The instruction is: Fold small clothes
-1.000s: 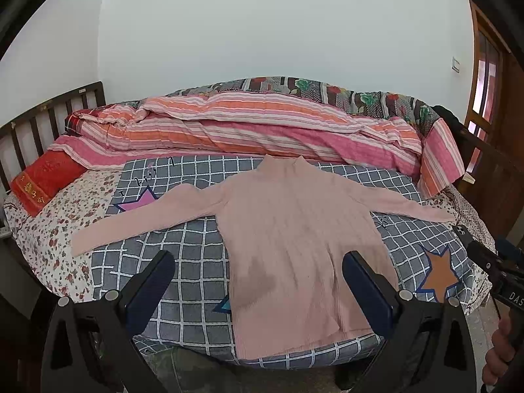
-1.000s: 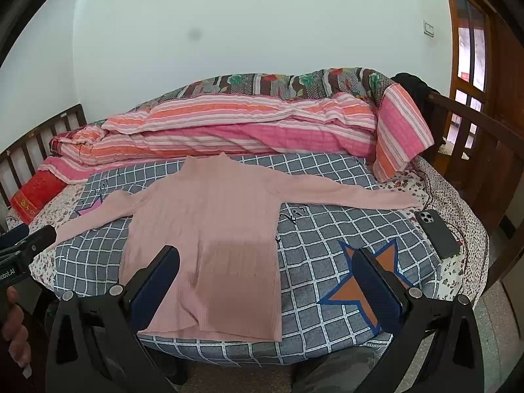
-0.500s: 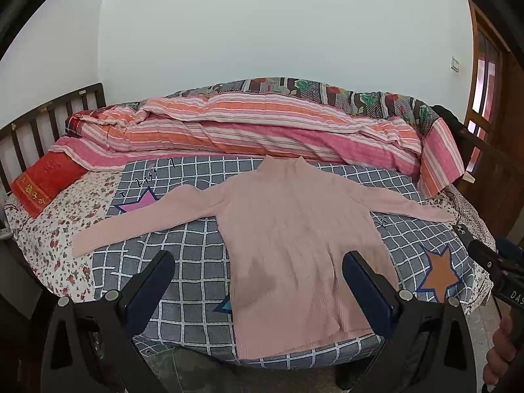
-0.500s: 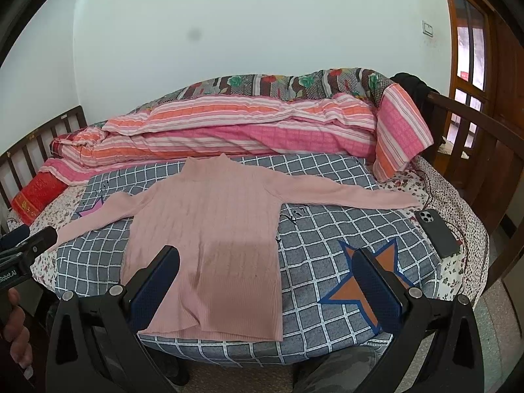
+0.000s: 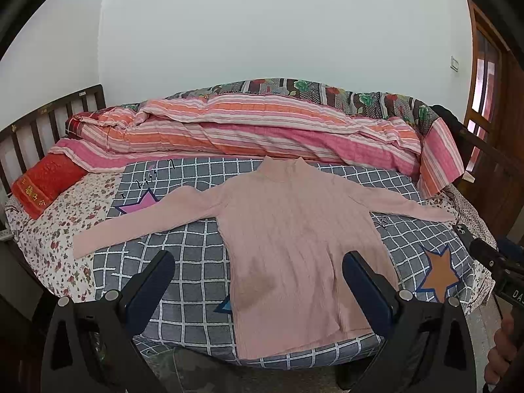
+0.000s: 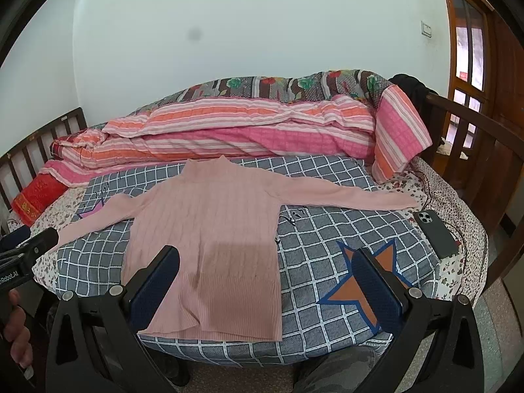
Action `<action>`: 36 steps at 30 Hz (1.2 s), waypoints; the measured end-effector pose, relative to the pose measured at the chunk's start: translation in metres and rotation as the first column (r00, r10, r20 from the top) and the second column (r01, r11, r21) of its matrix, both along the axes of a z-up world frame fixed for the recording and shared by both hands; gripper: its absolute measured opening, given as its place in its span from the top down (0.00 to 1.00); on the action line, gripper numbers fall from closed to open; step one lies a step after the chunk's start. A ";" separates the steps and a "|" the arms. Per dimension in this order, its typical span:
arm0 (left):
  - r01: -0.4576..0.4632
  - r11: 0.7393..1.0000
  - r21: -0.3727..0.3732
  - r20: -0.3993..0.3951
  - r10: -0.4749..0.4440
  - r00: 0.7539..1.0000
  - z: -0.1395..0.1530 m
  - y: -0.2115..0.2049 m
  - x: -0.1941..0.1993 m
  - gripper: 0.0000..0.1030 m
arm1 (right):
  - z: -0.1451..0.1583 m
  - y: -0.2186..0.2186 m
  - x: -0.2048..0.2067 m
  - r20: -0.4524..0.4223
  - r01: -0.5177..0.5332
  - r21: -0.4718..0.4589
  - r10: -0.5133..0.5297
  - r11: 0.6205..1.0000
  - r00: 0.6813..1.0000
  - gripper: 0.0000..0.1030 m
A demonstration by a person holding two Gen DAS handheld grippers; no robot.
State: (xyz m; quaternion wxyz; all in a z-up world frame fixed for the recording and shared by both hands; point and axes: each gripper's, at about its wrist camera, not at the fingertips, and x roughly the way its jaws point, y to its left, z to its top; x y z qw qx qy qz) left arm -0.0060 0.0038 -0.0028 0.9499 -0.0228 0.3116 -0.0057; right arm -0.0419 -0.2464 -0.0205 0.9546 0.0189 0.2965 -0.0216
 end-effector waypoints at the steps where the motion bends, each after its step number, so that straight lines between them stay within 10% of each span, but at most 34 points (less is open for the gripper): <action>1: 0.000 1.000 0.000 0.000 0.000 1.000 0.000 0.000 0.000 0.00 | 0.000 0.000 0.000 0.000 0.001 0.002 -0.001 1.000 1.000 0.00; 36: 0.003 1.000 -0.009 0.010 -0.003 1.000 0.004 0.004 -0.003 0.00 | 0.005 0.008 -0.004 0.009 -0.007 -0.009 0.008 1.000 1.000 0.00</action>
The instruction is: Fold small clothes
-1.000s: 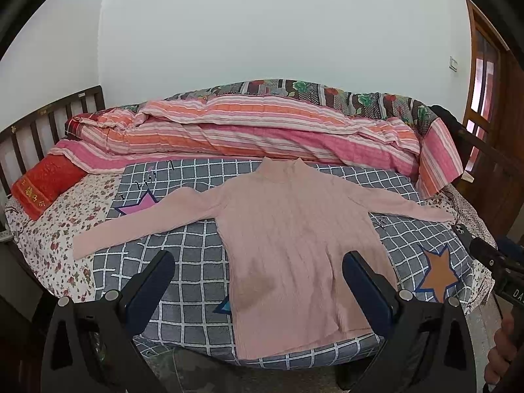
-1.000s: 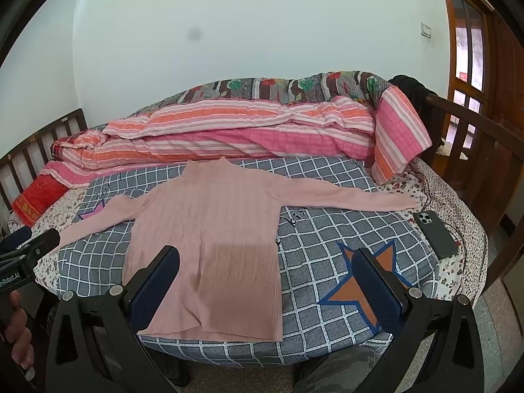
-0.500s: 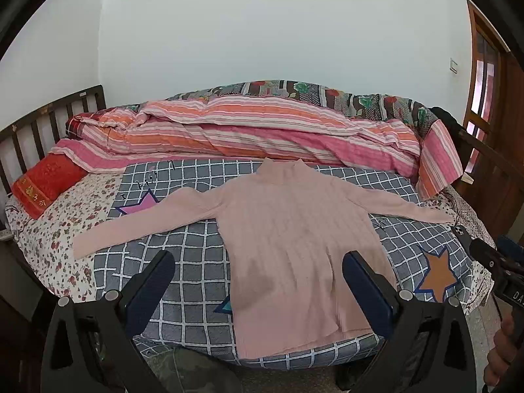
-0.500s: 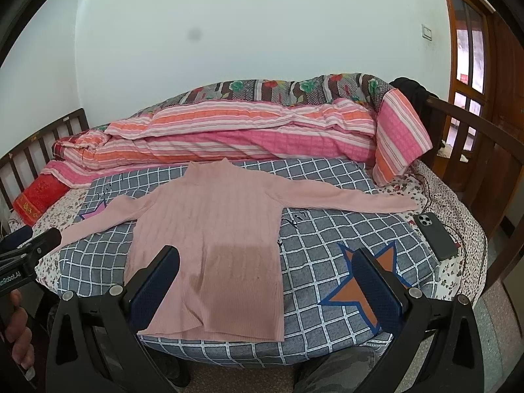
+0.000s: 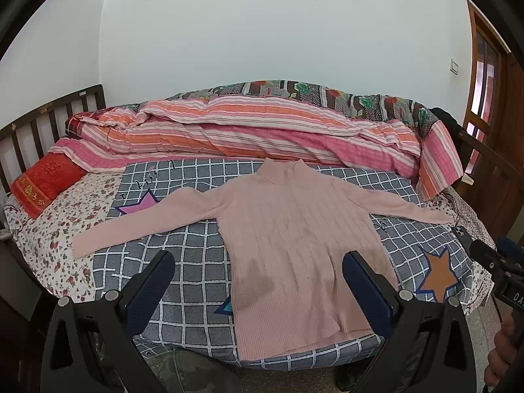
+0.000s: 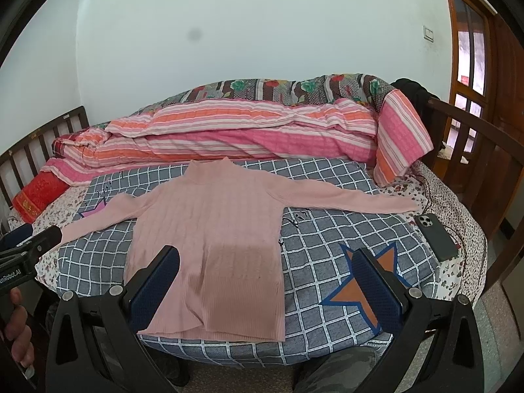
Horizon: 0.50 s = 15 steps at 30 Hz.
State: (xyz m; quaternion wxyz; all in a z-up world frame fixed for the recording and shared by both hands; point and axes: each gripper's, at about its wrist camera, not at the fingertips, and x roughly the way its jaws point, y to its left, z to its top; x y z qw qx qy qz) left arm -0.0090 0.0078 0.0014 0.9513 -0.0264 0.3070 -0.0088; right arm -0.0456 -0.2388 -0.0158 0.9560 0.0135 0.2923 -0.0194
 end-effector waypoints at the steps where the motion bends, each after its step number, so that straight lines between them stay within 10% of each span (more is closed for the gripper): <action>1: 0.000 1.000 -0.003 -0.001 0.000 1.000 -0.001 0.002 0.001 0.00 | -0.001 0.001 0.001 -0.001 0.000 -0.001 0.000 1.000 1.000 0.00; 15: -0.042 0.986 -0.161 -0.096 0.026 0.995 -0.084 0.053 0.046 0.01 | -0.057 0.009 0.043 -0.059 -0.009 -0.027 0.007 1.000 0.998 0.00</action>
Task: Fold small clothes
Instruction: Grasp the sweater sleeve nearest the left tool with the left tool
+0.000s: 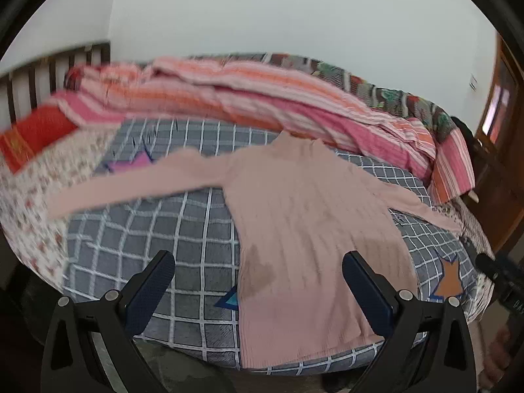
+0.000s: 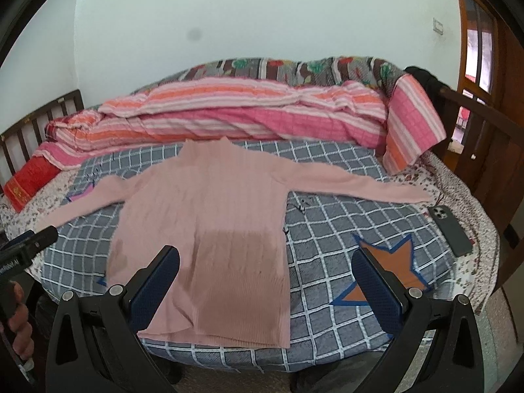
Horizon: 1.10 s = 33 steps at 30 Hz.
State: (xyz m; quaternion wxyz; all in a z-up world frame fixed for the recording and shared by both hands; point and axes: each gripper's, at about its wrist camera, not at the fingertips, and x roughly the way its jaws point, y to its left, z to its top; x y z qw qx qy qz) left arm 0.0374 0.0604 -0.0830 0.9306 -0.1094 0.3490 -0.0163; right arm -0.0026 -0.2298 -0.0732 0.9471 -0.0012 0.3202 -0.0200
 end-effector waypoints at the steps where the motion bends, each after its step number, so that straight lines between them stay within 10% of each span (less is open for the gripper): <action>1: -0.004 1.000 -0.019 -0.017 0.004 1.000 -0.010 0.007 0.005 0.01 | -0.005 0.000 0.004 -0.002 -0.002 0.001 0.002 1.000 1.000 0.00; 9: -0.154 0.983 -0.099 -0.107 0.144 0.984 -0.078 0.085 0.041 0.07 | -0.059 0.012 0.044 -0.003 -0.065 0.007 0.065 0.998 0.998 0.00; 18: -0.306 0.885 -0.352 -0.071 0.301 0.951 -0.108 0.190 0.057 0.14 | -0.078 0.034 0.078 0.021 -0.178 -0.021 0.178 0.984 0.984 0.00; 28: -0.427 0.767 -0.479 -0.097 0.437 0.894 -0.139 0.249 0.107 0.42 | -0.084 0.041 0.120 0.034 -0.211 0.059 0.209 0.976 0.977 0.03; 33: -0.518 0.756 -0.399 -0.096 0.528 0.844 -0.135 0.270 0.132 0.64 | -0.082 0.050 0.153 0.037 -0.210 0.050 0.209 0.976 0.977 0.03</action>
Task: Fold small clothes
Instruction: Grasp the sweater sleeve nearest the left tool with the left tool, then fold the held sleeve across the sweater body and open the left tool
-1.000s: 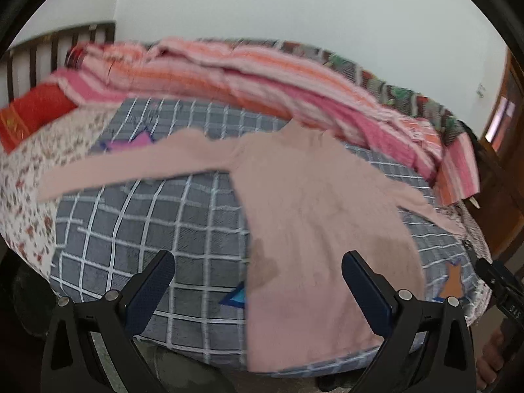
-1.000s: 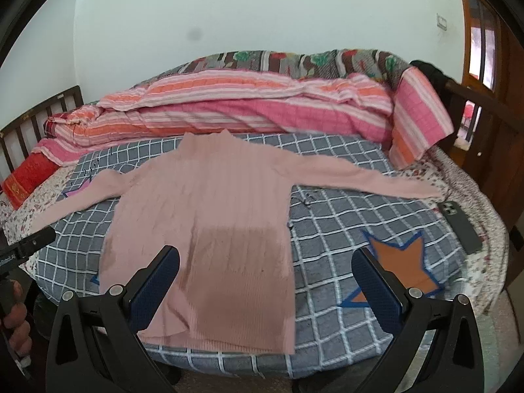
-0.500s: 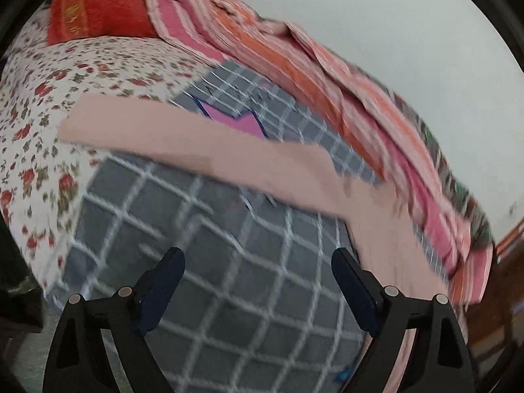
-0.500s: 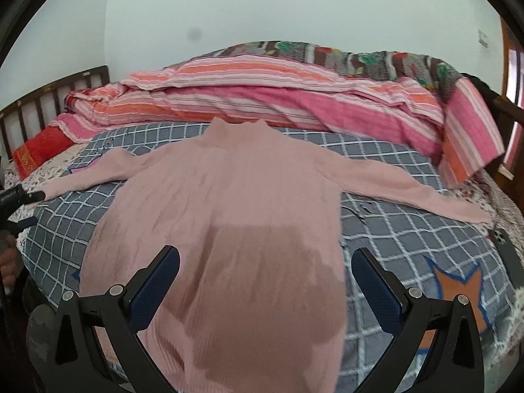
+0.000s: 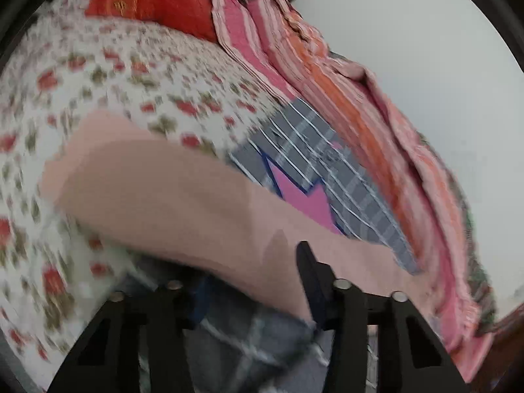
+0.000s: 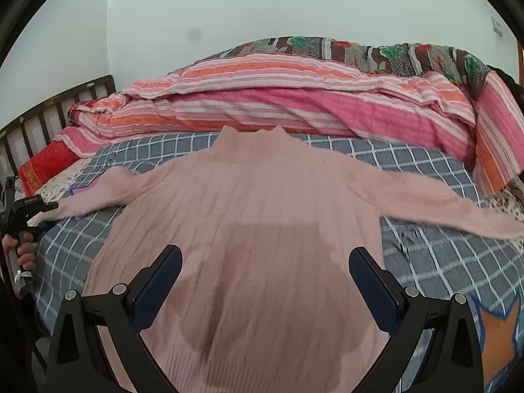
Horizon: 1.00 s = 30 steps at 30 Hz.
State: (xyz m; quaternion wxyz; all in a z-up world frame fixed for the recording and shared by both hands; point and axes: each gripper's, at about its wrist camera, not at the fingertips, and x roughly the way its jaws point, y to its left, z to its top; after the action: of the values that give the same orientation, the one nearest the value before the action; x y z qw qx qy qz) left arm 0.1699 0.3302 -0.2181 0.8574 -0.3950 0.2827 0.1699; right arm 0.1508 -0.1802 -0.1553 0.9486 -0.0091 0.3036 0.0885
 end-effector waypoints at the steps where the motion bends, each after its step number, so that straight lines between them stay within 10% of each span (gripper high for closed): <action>1: -0.016 0.998 0.057 -0.020 0.017 1.000 0.005 0.001 0.005 0.79 | 0.001 0.001 0.006 0.001 0.000 0.008 0.000 1.000 1.000 0.03; 7: -0.008 0.970 0.245 -0.029 0.015 0.999 0.053 -0.018 0.034 0.92 | 0.016 -0.010 0.047 0.013 0.011 0.053 -0.012 0.999 1.000 0.03; 15: 0.189 0.918 0.349 0.057 -0.222 0.973 0.129 -0.130 0.090 0.93 | 0.010 -0.067 0.067 0.010 0.076 0.141 -0.078 0.987 0.997 0.03; 22: 0.397 0.801 0.447 0.043 -0.463 0.886 0.146 -0.284 0.137 0.93 | -0.003 -0.125 0.068 -0.008 0.167 0.199 -0.169 0.966 0.986 0.03; 30: 0.653 0.671 0.352 -0.068 -0.677 0.733 0.089 -0.430 0.161 0.92 | -0.014 -0.163 0.072 -0.060 0.226 0.245 -0.218 0.943 0.974 0.03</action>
State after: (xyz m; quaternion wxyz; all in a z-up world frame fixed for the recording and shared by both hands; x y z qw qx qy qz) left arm 0.3306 -0.0994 -0.1293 0.9253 -0.1104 0.3424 -0.1196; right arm 0.2227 -0.3428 -0.1697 0.9412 0.1462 0.3041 0.0188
